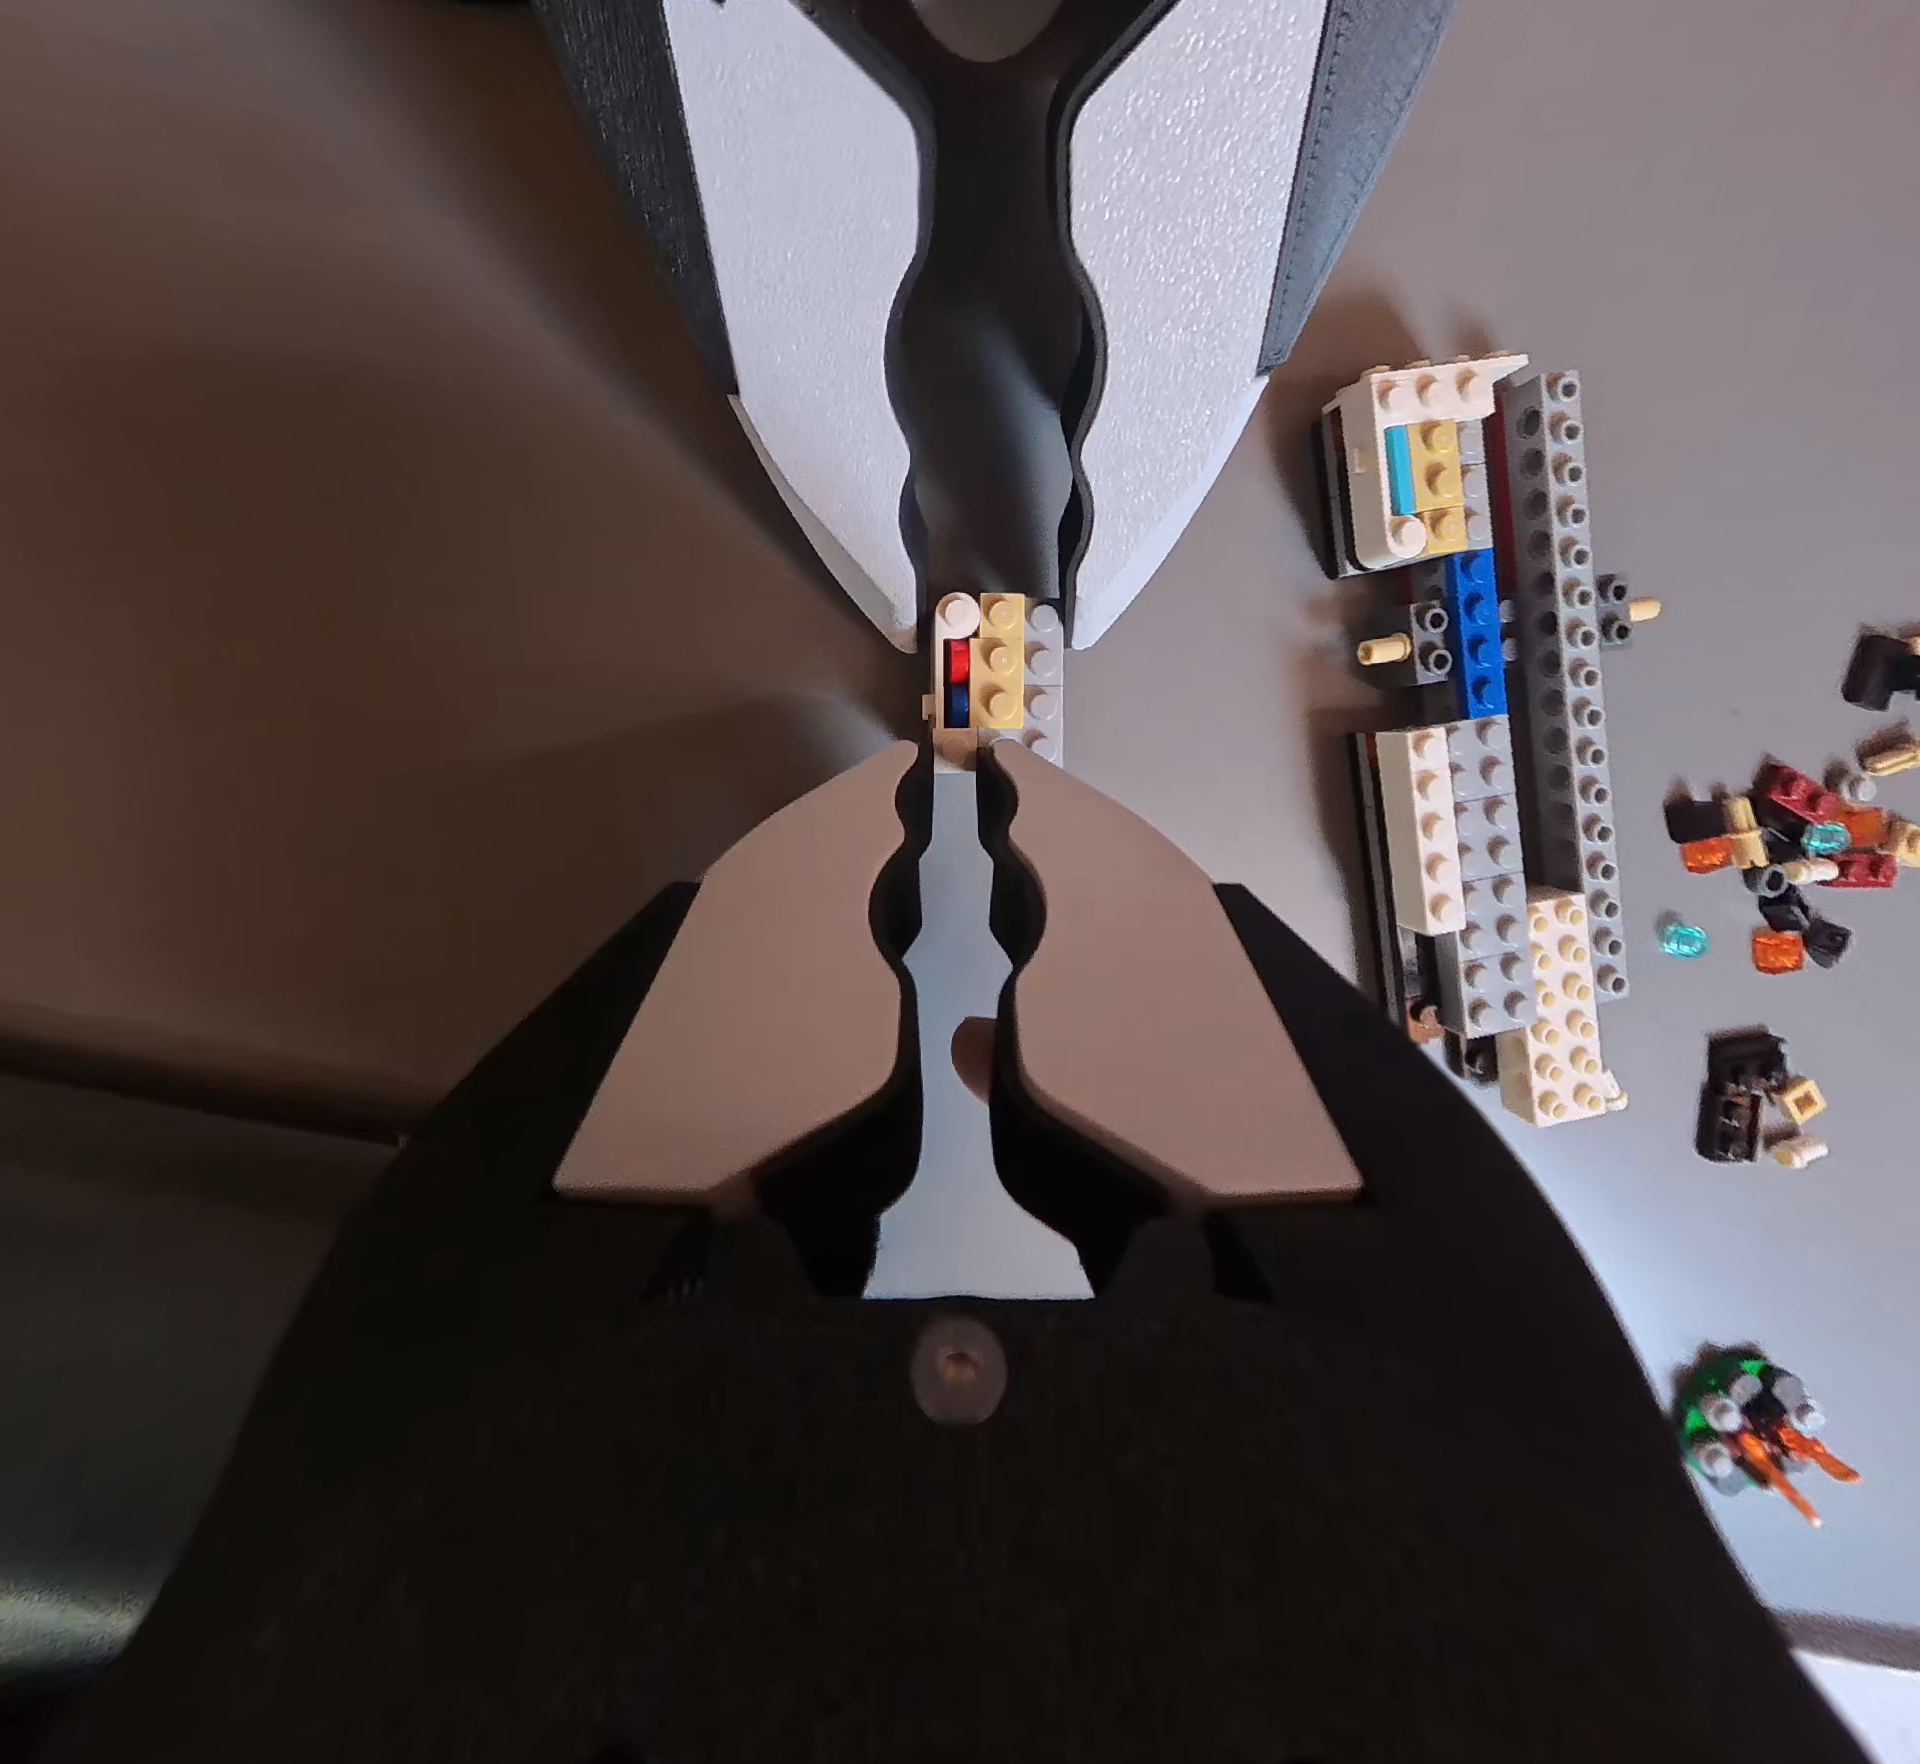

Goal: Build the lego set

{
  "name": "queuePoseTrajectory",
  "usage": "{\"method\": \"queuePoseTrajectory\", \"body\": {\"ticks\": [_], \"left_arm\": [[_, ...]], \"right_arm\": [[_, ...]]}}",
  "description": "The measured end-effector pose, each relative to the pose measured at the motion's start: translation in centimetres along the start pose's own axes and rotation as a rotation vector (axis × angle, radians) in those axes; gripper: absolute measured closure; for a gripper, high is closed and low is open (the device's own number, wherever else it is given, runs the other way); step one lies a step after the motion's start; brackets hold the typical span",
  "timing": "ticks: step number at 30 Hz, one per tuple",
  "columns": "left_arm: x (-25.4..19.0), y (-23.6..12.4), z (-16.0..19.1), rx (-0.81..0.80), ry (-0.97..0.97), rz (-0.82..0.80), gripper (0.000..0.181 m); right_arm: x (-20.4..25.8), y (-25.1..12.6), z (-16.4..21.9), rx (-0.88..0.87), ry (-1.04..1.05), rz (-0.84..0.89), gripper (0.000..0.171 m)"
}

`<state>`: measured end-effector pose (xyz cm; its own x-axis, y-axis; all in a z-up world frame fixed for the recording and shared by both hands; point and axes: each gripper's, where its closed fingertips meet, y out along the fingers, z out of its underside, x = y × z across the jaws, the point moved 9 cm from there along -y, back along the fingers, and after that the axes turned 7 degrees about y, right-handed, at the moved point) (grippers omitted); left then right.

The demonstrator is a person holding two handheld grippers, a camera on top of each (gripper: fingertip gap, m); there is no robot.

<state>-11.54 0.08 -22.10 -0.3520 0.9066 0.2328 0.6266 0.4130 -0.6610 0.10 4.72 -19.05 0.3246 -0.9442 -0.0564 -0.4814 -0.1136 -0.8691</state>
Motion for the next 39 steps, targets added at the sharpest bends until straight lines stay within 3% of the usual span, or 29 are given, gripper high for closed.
{"method": "queuePoseTrajectory", "body": {"ticks": [1,10,23,27,29,39], "left_arm": [[0.0,0.0,0.0,-0.001,0.001,0.002,0.155],[0.1,0.1,0.0,-0.002,0.007,0.011,0.155],[0.0,0.0,0.0,-0.01,-0.011,-0.004,0.155],[-0.2,0.3,-0.2,-0.045,-0.034,0.028,0.145],[0.0,0.3,-0.2,-0.05,-0.043,0.009,0.154],[0.1,0.2,-0.3,-0.081,-0.055,0.039,0.155]], "right_arm": [[-0.2,0.0,0.0,0.006,0.0,-0.016,0.163],[-0.9,0.1,-0.2,0.02,-0.006,-0.095,0.163],[-0.6,0.1,0.0,0.001,-0.011,-0.055,0.163],[-0.5,0.1,0.1,-0.027,0.016,-0.051,0.163],[-0.5,0.1,0.2,-0.038,0.021,-0.052,0.163],[0.1,-0.3,1.2,-0.141,0.011,0.01,0.158]]}}
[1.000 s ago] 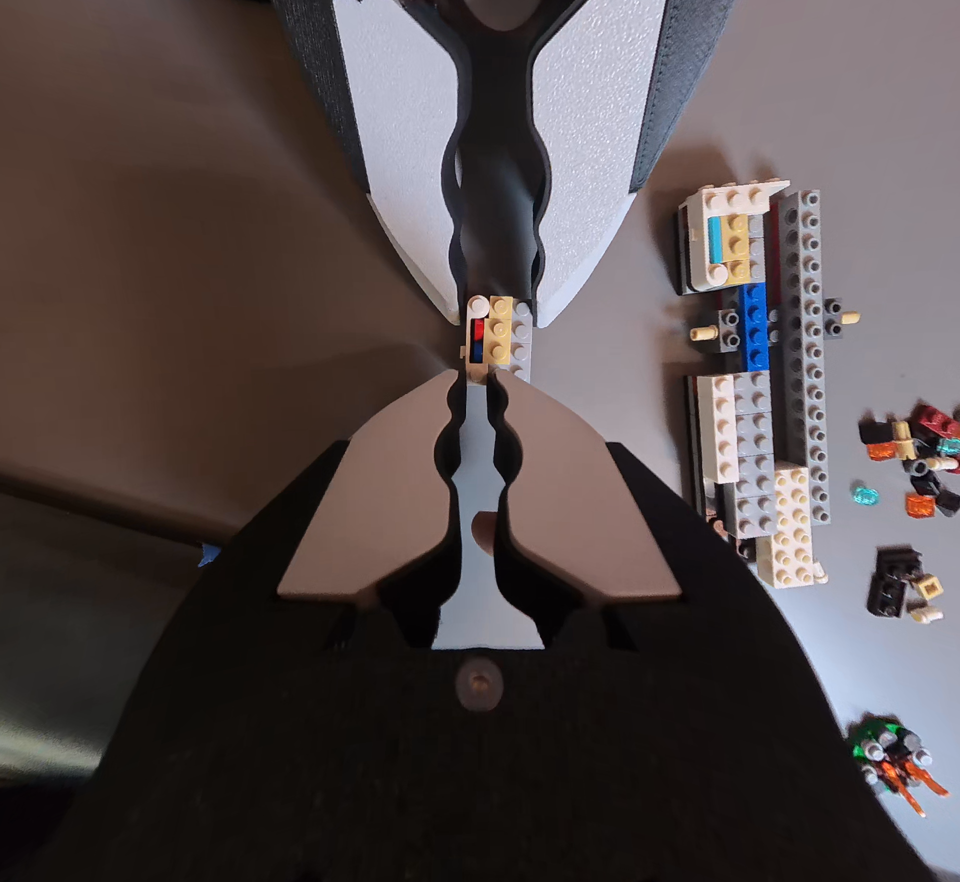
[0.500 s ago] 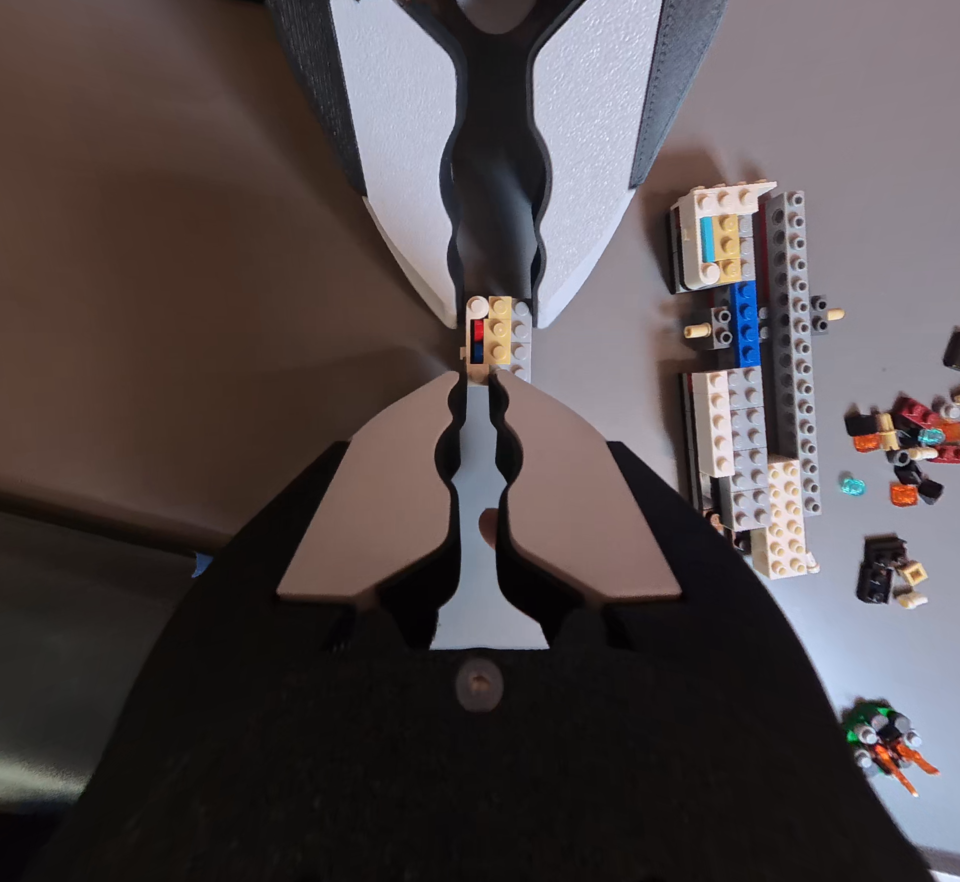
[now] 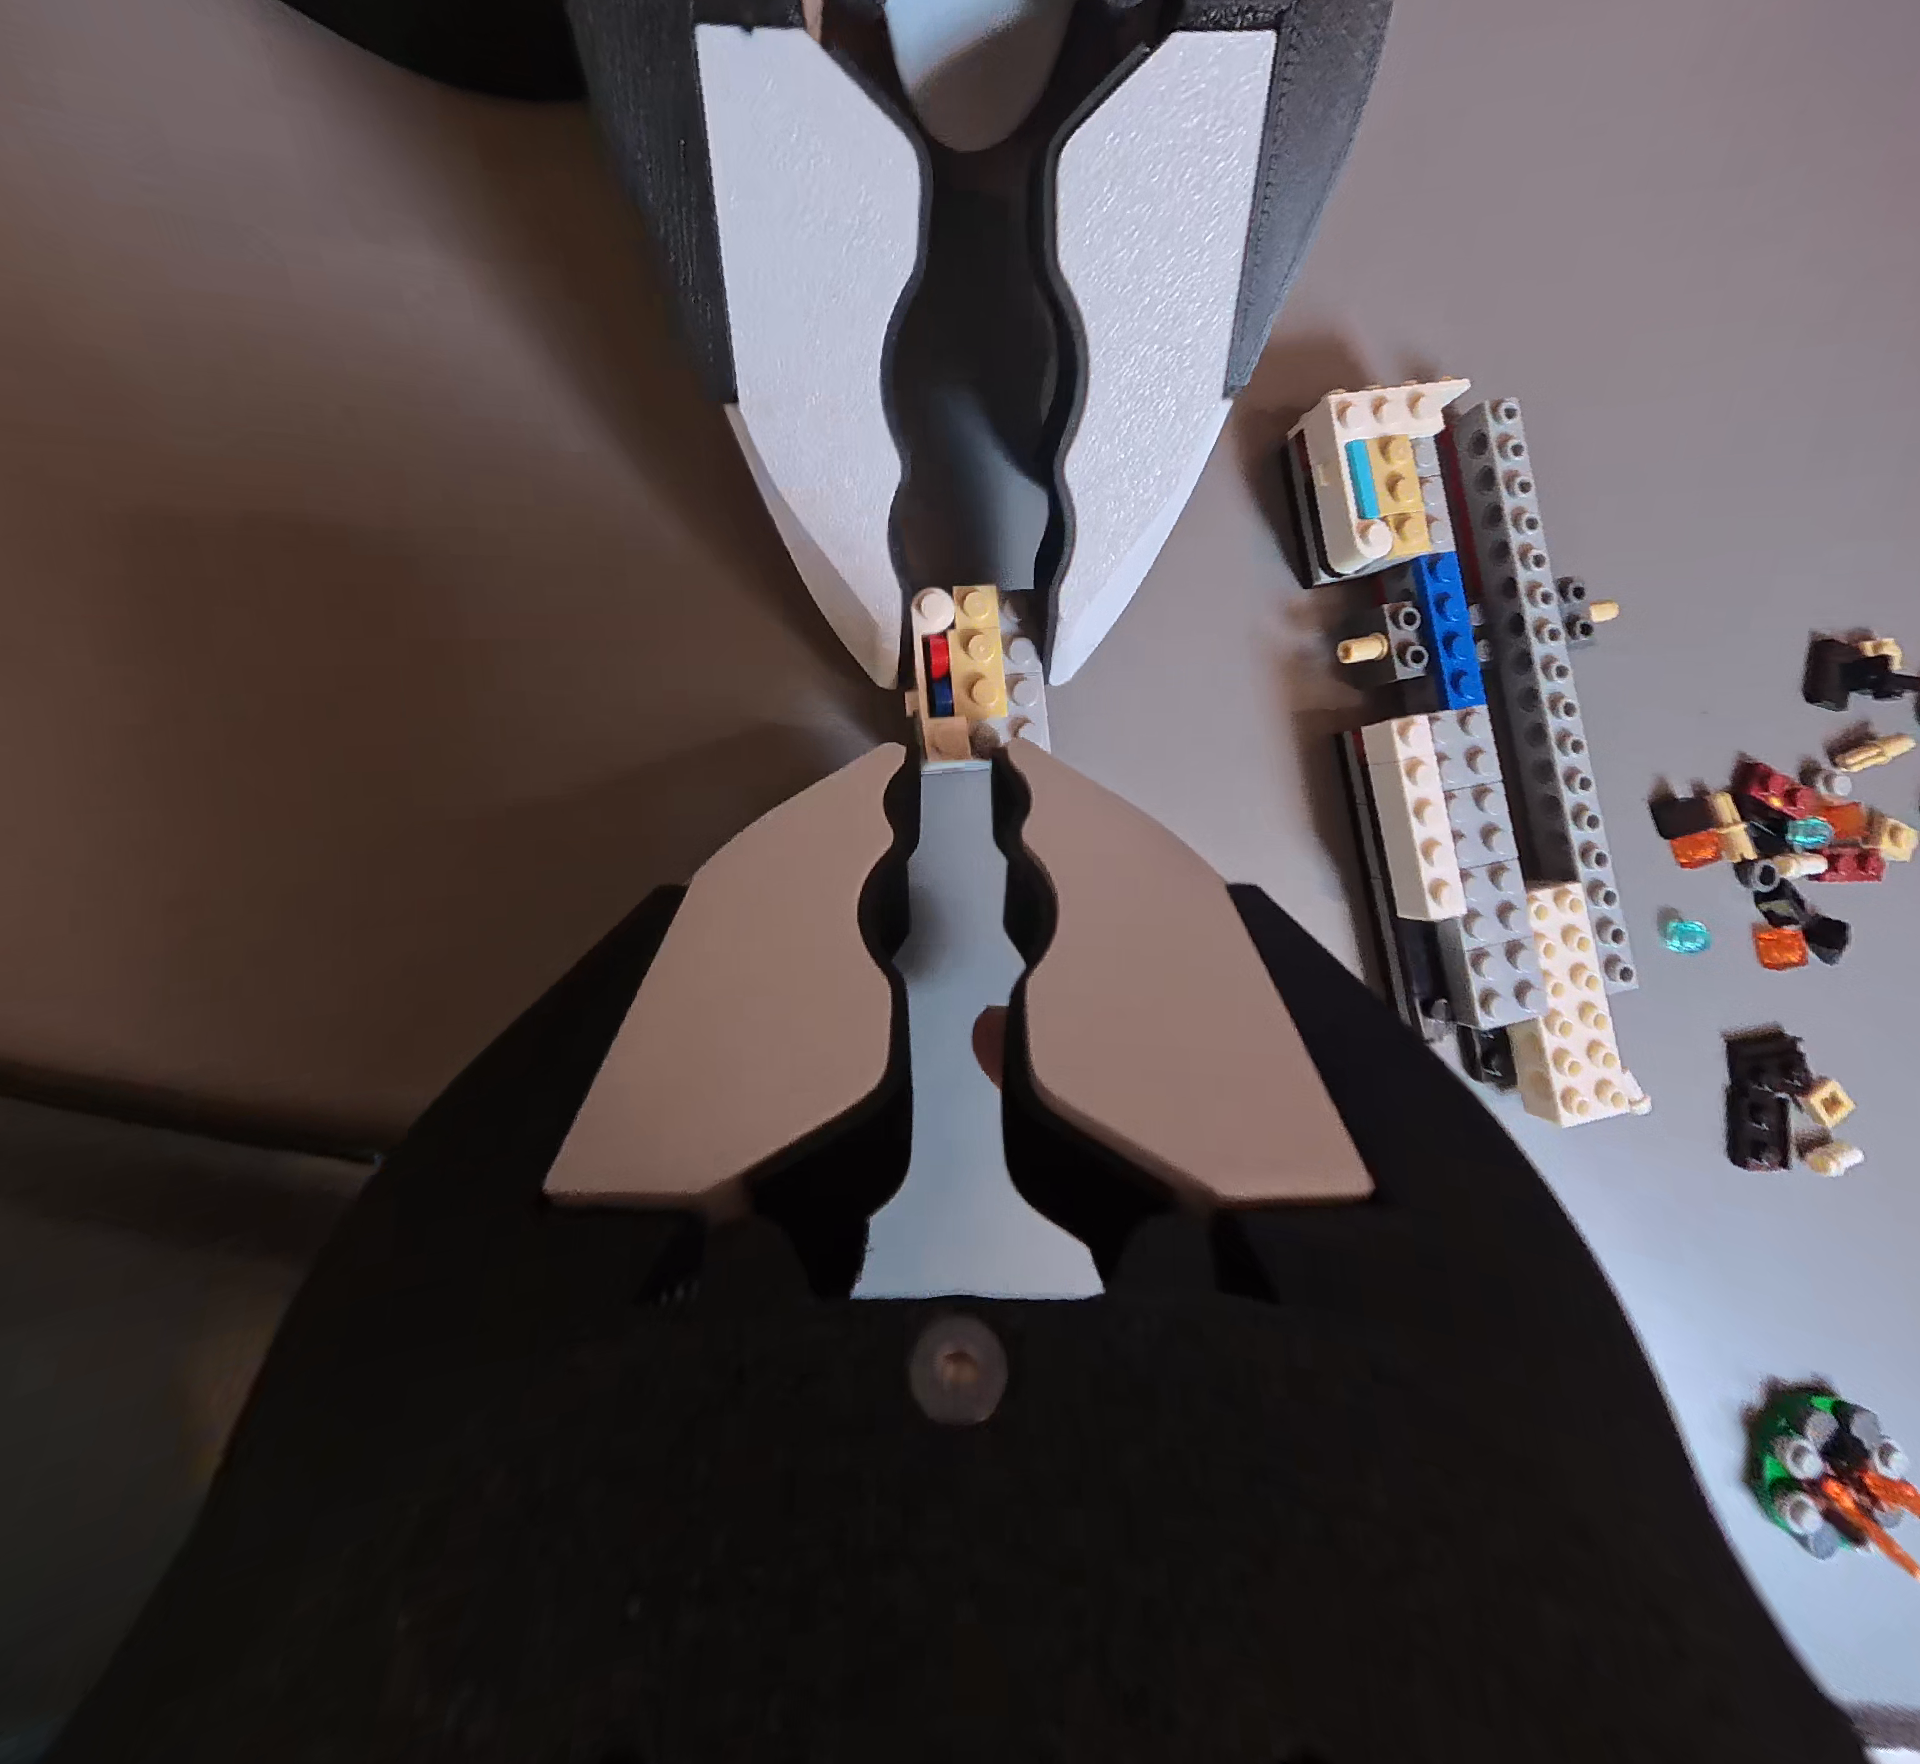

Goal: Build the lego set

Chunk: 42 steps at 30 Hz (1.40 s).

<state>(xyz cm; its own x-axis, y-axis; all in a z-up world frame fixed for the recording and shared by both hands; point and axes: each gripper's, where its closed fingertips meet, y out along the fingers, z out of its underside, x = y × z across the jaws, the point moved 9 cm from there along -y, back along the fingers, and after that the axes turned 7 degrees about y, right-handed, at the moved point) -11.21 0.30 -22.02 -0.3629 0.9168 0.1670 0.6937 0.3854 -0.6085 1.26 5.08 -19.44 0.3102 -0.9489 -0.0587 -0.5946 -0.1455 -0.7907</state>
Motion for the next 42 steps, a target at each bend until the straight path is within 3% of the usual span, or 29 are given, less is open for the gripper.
{"method": "queuePoseTrajectory", "body": {"ticks": [5,10,13,25,29,42], "left_arm": [[0.6,-0.6,0.0,-0.065,-0.118,0.045,0.155],[1.2,-1.3,-0.3,-0.191,-0.371,0.218,0.155],[1.5,-1.6,-0.2,-0.244,-0.481,0.319,0.155],[0.7,-1.4,-0.4,-0.26,-0.544,0.47,0.155],[0.6,-1.3,-0.3,-0.259,-0.562,0.507,0.155],[0.7,-1.1,0.0,-0.281,-0.656,0.616,0.156]], "right_arm": [[0.4,-1.5,0.8,-0.132,-0.049,0.08,0.147],[2.9,-1.9,1.1,-0.314,-0.301,0.329,0.142],[4.1,-1.2,1.4,-0.302,-0.46,0.443,0.142],[4.8,-1.3,0.8,-0.373,-0.486,0.414,0.14],[5.1,-1.1,0.9,-0.39,-0.512,0.413,0.146],[5.1,-1.2,0.9,-0.447,-0.353,0.312,0.149]]}}
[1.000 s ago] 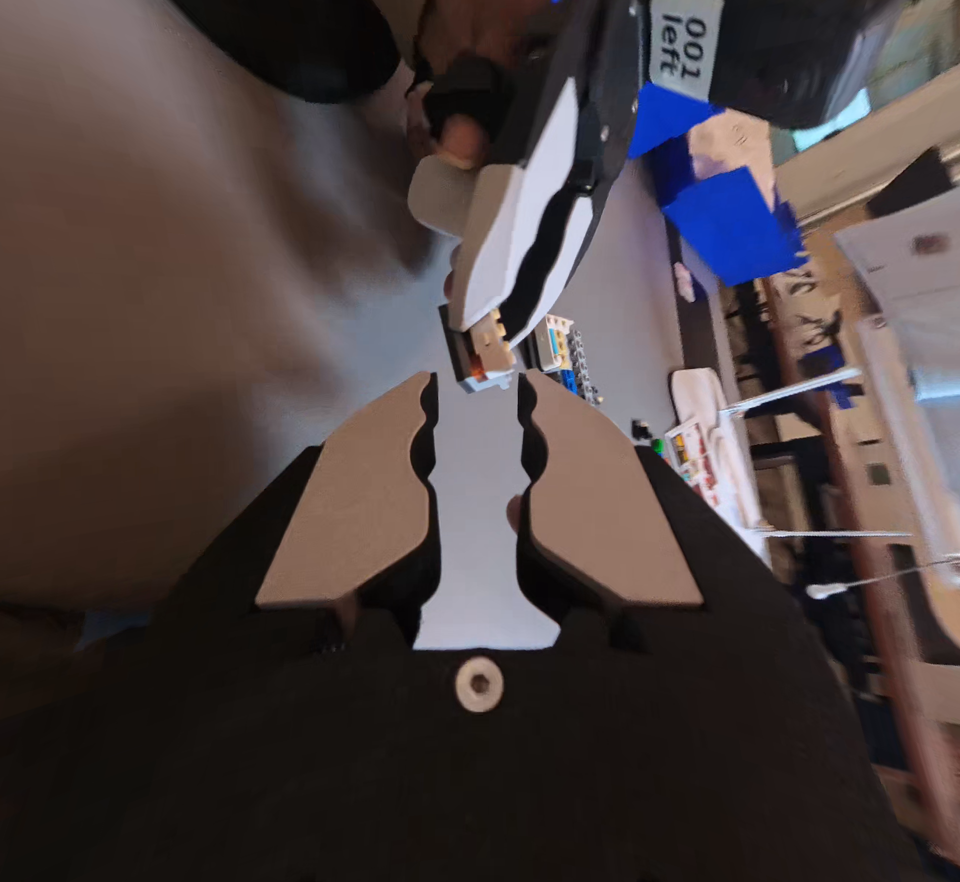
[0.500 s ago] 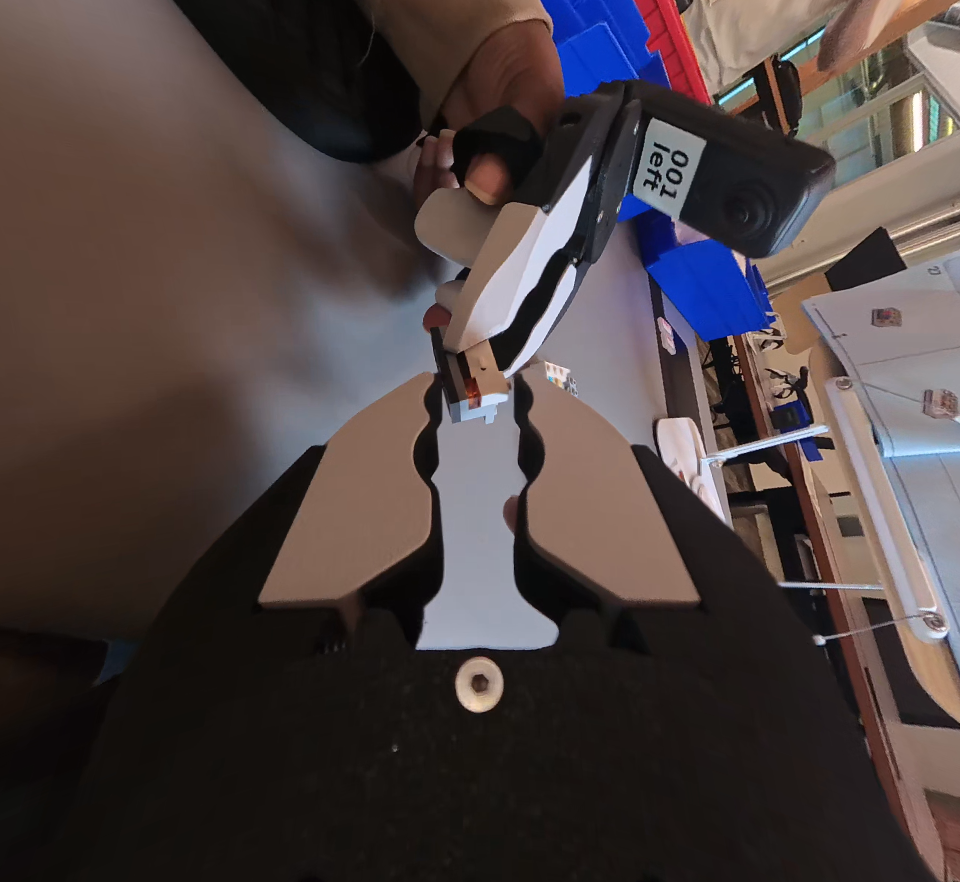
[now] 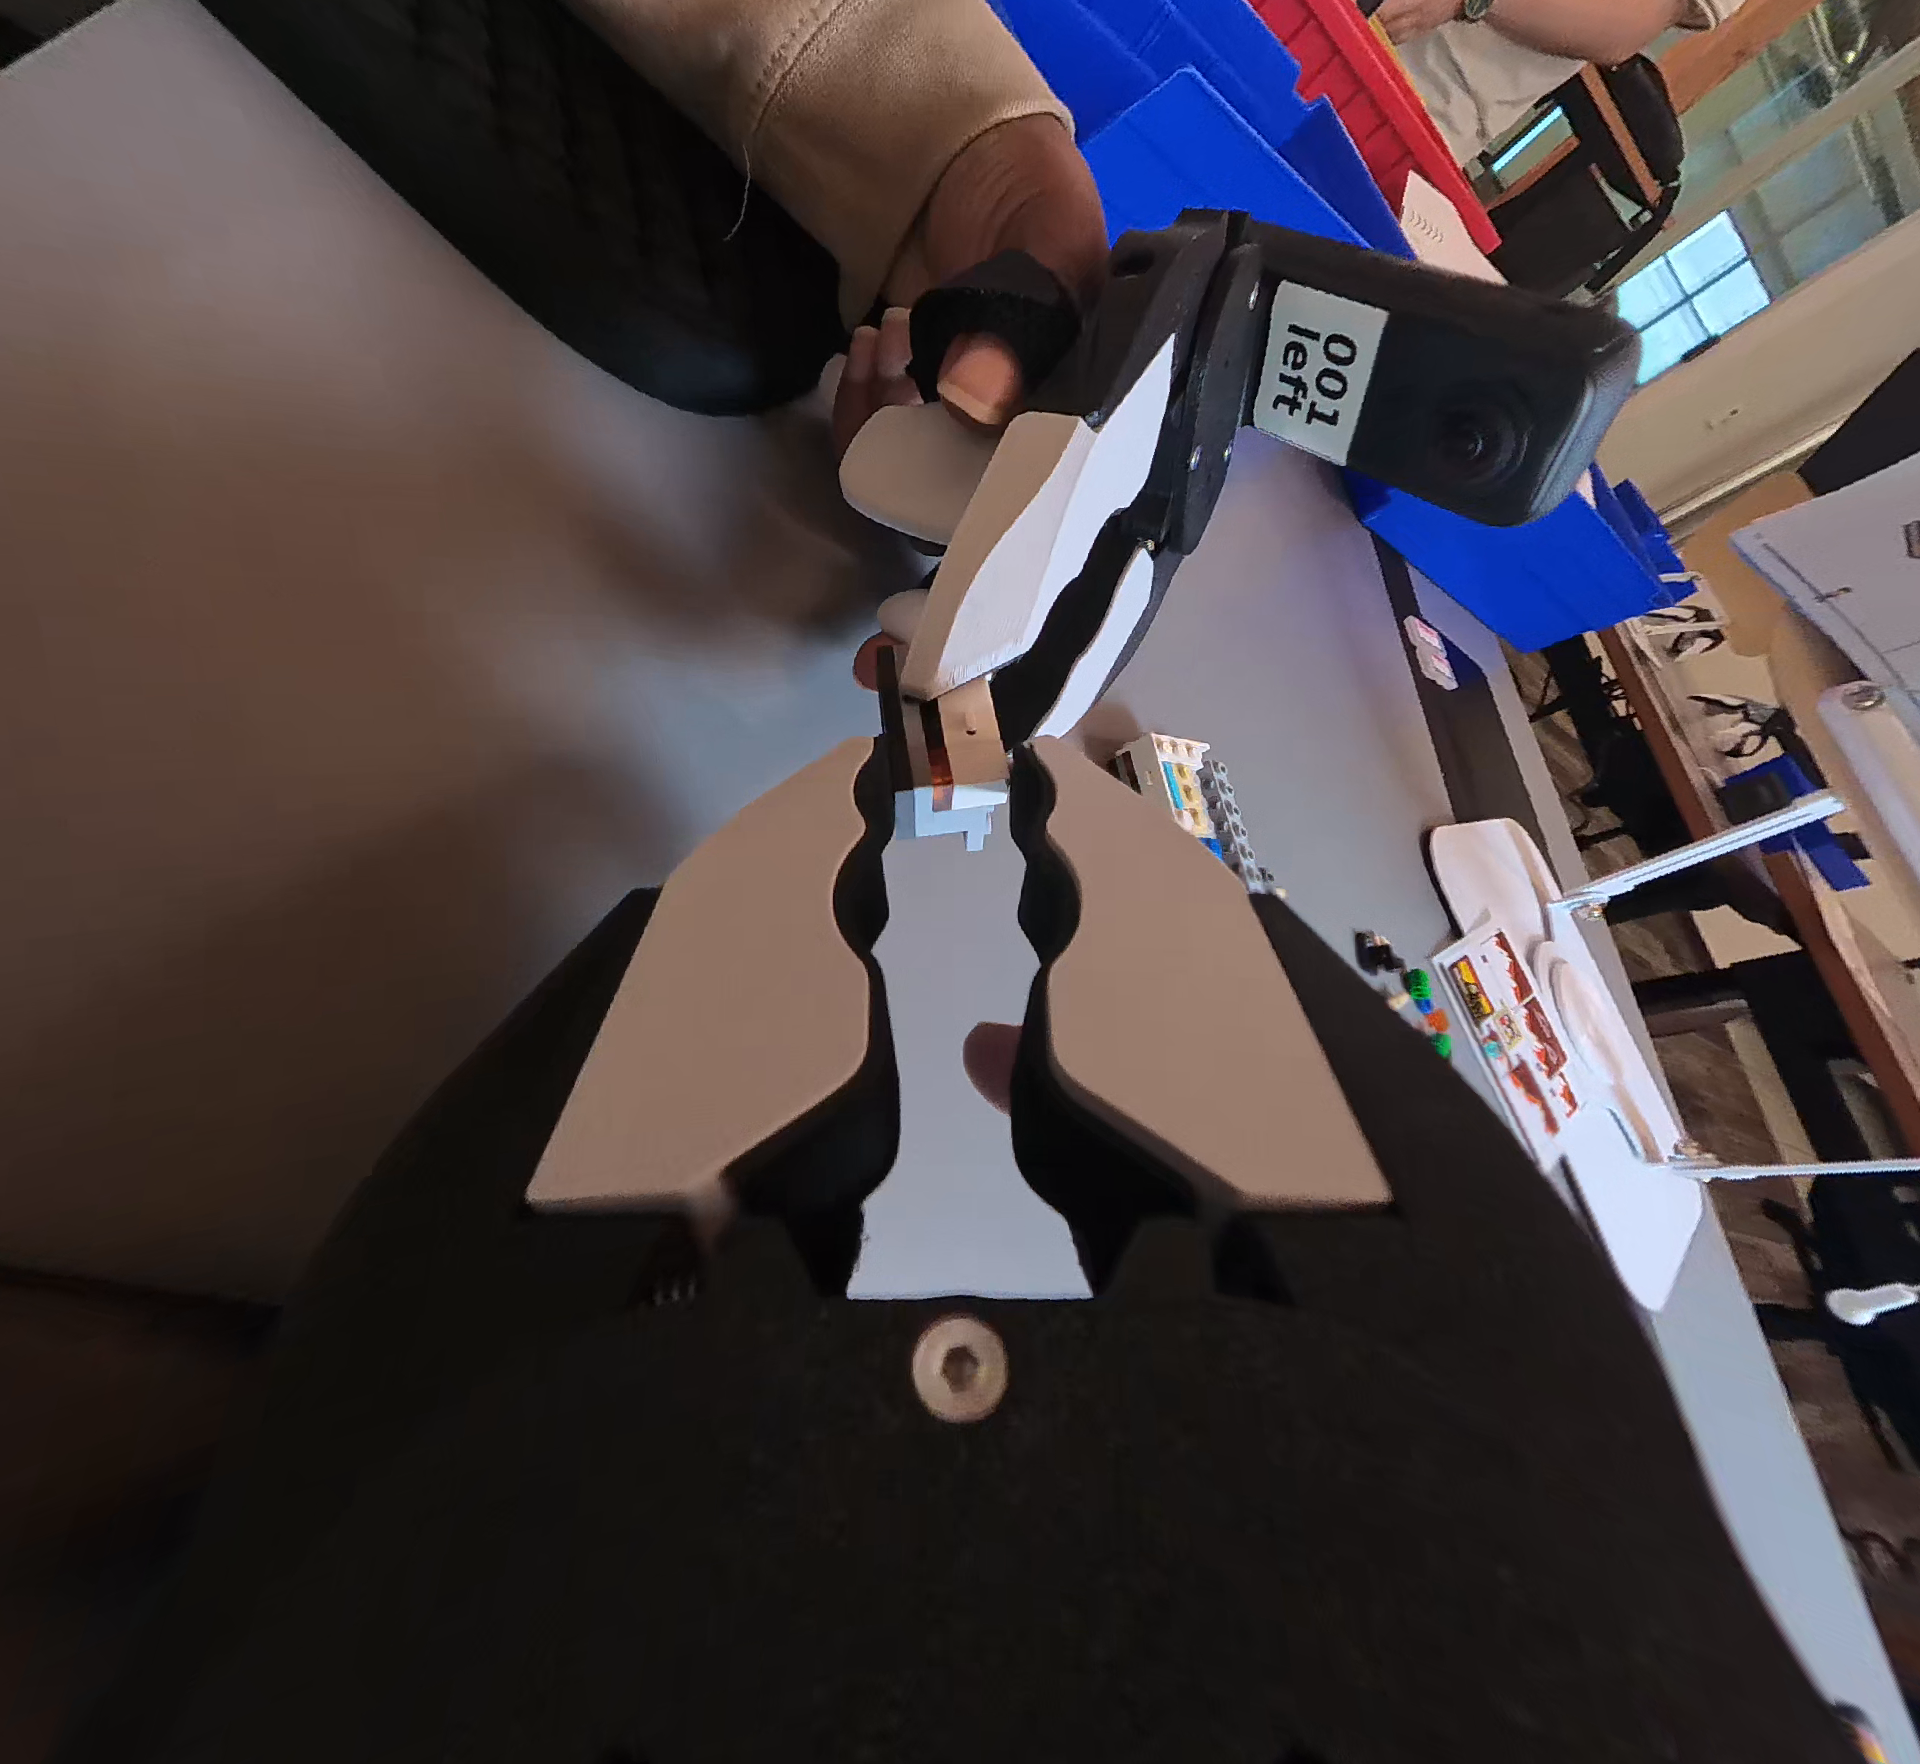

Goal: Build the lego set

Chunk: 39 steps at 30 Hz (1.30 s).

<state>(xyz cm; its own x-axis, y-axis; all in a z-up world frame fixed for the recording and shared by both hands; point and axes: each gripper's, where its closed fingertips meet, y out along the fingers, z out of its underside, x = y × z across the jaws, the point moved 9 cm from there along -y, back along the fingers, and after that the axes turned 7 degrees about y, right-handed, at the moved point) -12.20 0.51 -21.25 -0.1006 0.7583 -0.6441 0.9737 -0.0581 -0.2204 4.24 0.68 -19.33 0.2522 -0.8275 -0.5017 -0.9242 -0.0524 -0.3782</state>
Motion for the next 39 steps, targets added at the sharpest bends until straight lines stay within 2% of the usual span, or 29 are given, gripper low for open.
{"method": "queuePoseTrajectory", "body": {"ticks": [8,14,21,23,28,34,39], "left_arm": [[0.0,-0.3,-0.3,-0.032,0.014,-0.027,0.155],[-0.9,-0.7,-0.9,-0.043,0.182,-0.116,0.155],[-1.4,-0.6,-0.8,-0.038,0.176,-0.07,0.155],[-1.4,-0.3,-0.6,-0.015,0.179,-0.072,0.155],[-1.3,-0.3,-0.5,-0.018,0.172,-0.066,0.155],[-1.1,-0.7,-0.8,-0.041,0.235,-0.174,0.151],[-0.8,-0.7,-0.8,-0.025,0.253,-0.227,0.155]], "right_arm": [[-0.4,0.1,0.1,-0.019,0.071,0.021,0.149],[-0.7,-0.2,0.0,-0.054,0.072,0.045,0.147],[0.2,-0.2,-0.9,-0.027,-0.121,0.096,0.139],[0.5,-0.2,-1.0,-0.026,-0.132,0.085,0.148],[0.4,-0.2,-1.0,-0.006,-0.12,0.076,0.149],[0.1,0.0,-0.5,0.005,-0.176,0.16,0.149],[0.2,0.3,0.0,0.034,-0.263,0.222,0.148]]}}
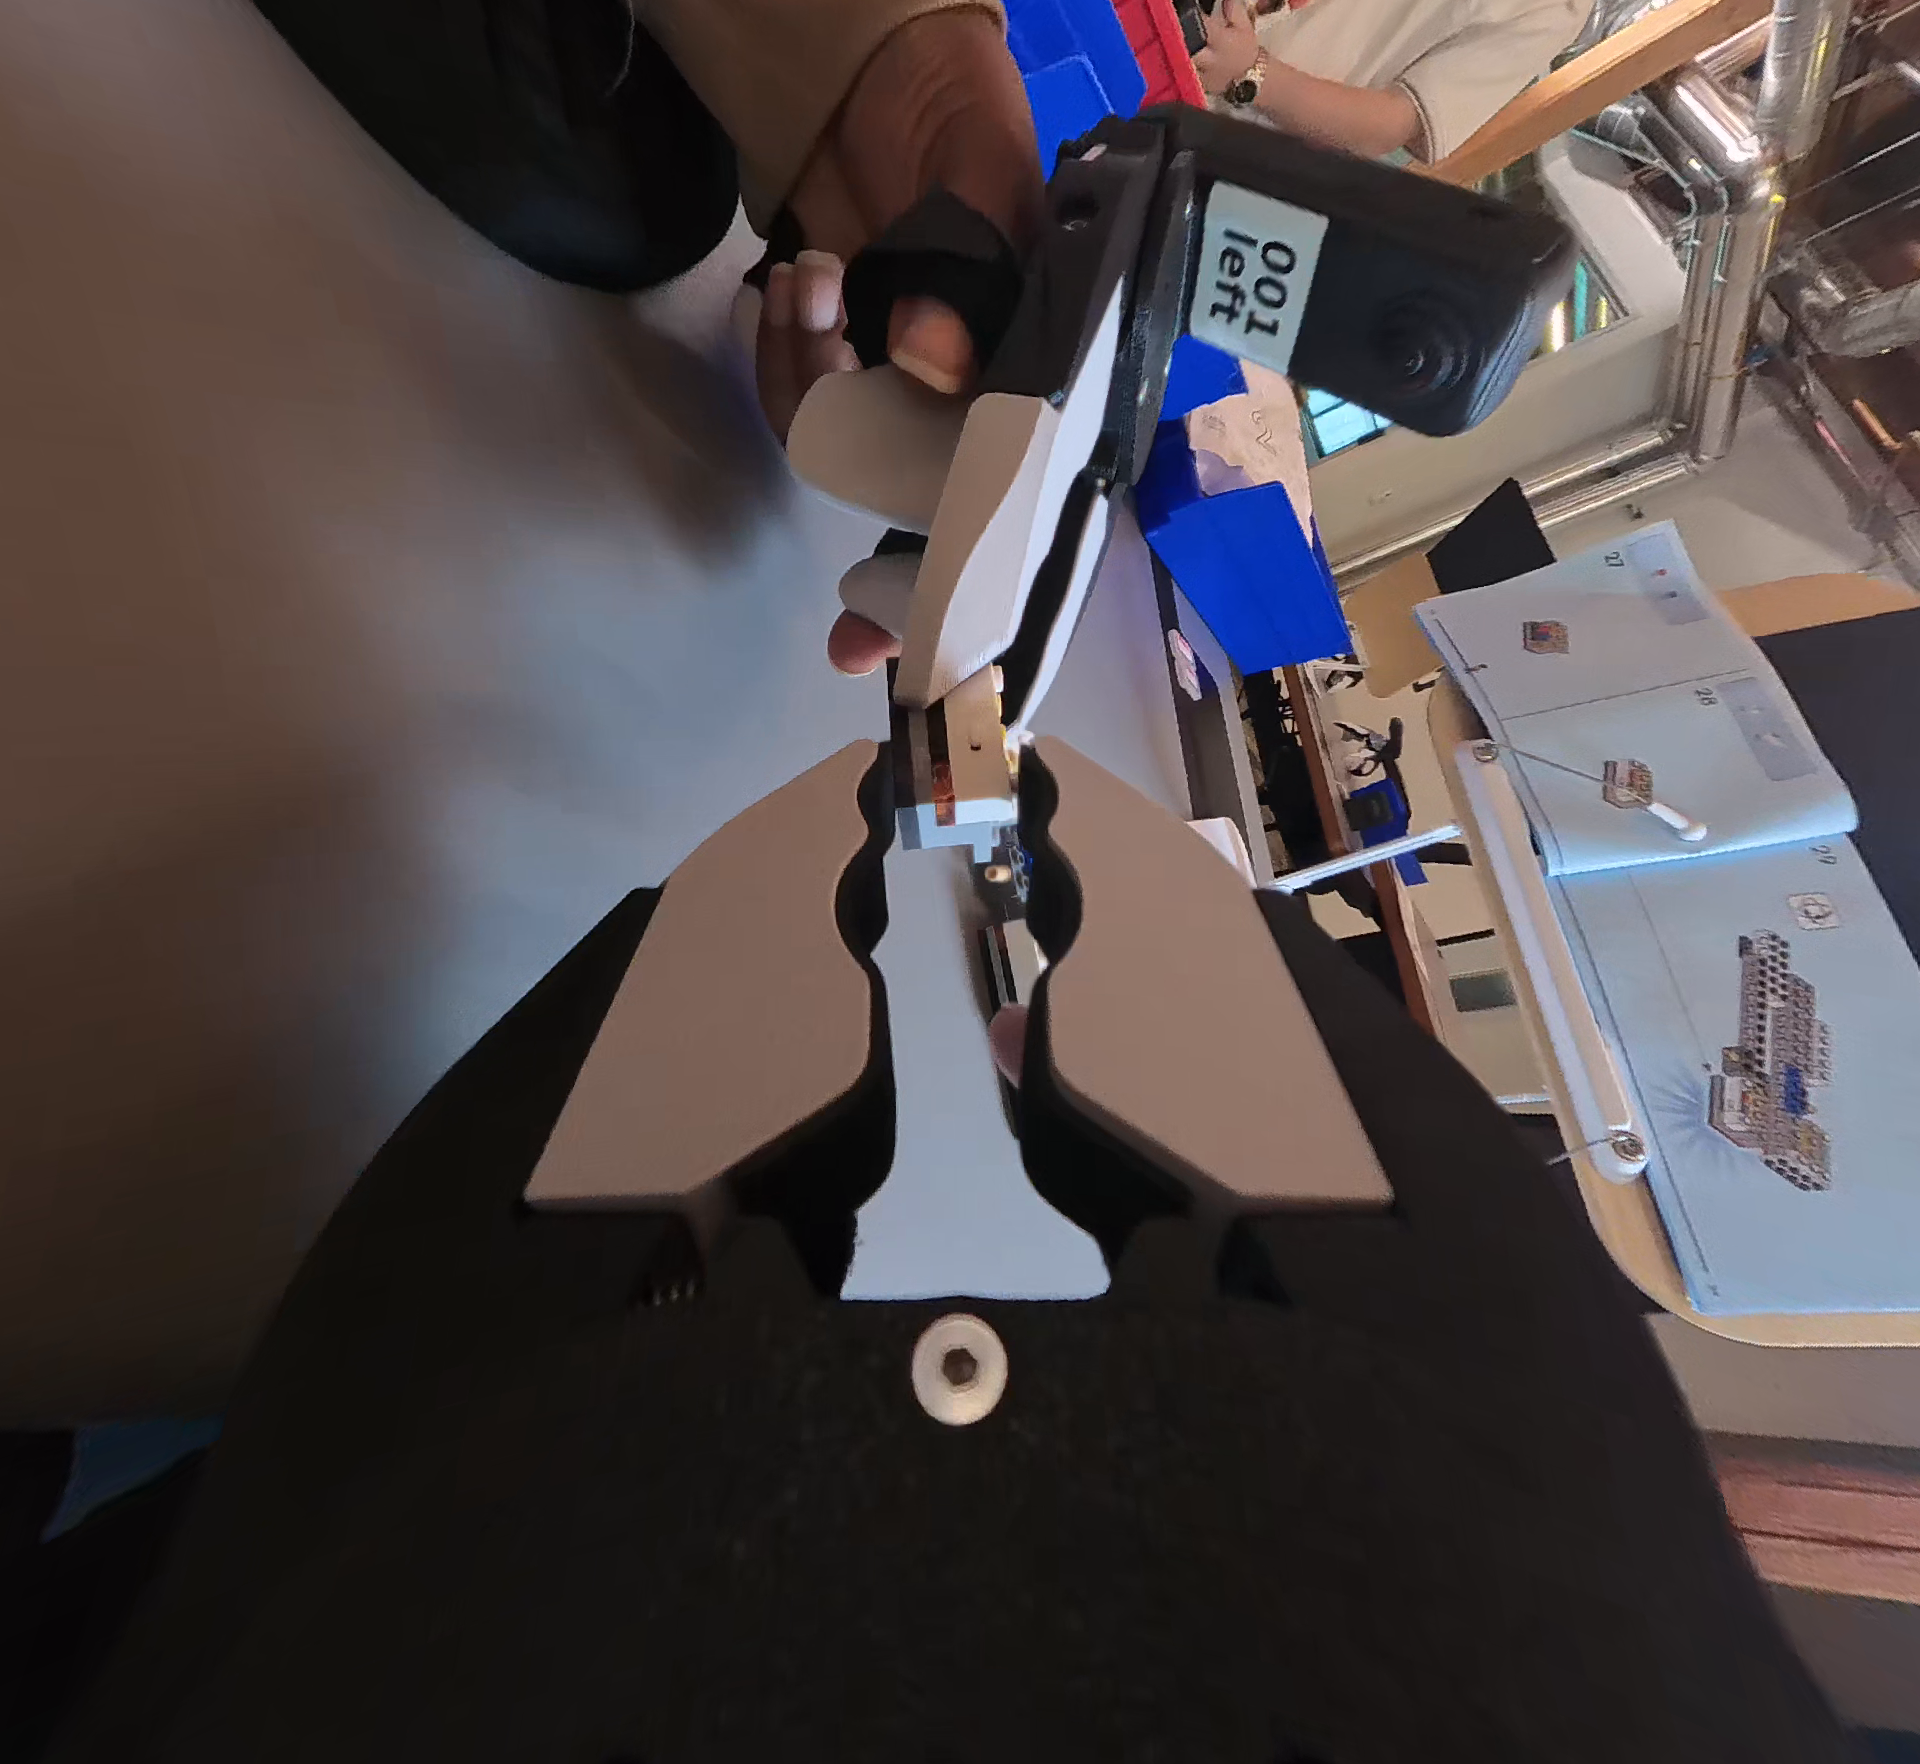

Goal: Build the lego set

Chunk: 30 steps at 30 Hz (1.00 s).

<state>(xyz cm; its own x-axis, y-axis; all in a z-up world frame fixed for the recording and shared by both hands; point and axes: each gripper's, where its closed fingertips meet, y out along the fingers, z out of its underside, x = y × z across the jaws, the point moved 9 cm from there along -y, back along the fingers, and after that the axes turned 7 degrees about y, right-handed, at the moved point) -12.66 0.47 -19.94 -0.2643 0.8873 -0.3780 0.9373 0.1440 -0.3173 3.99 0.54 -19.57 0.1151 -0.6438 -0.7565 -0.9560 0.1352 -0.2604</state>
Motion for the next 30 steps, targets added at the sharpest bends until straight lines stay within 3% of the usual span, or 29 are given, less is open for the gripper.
{"method": "queuePoseTrajectory", "body": {"ticks": [3,7,11,14,20,23,26,30], "left_arm": [[0.1,0.0,-0.1,0.029,0.072,-0.087,0.155],[0.6,-0.3,-0.1,0.121,0.287,-0.323,0.155],[0.6,0.4,0.6,0.199,0.383,-0.358,0.155],[0.8,1.0,1.5,0.283,0.409,-0.363,0.155],[0.7,1.3,1.7,0.298,0.438,-0.368,0.153],[0.5,1.0,1.1,0.225,0.421,-0.344,0.14],[0.1,-0.2,-0.7,0.017,0.373,-0.339,0.127],[0.1,-3.1,-2.5,-0.211,0.367,-0.461,0.135]], "right_arm": [[-0.1,0.3,0.6,0.031,0.064,-0.014,0.148],[-1.9,0.2,2.1,0.041,0.395,-0.07,0.136],[-3.3,0.1,3.7,0.039,0.635,-0.097,0.135],[-3.1,0.3,4.3,0.081,0.66,-0.128,0.136],[-2.4,0.7,4.2,0.123,0.602,-0.143,0.138],[-3.0,0.5,4.5,0.11,0.656,-0.116,0.138],[-3.8,0.2,5.0,0.088,0.738,-0.065,0.136],[-5.0,-0.1,5.9,0.071,0.824,0.009,0.133]]}}
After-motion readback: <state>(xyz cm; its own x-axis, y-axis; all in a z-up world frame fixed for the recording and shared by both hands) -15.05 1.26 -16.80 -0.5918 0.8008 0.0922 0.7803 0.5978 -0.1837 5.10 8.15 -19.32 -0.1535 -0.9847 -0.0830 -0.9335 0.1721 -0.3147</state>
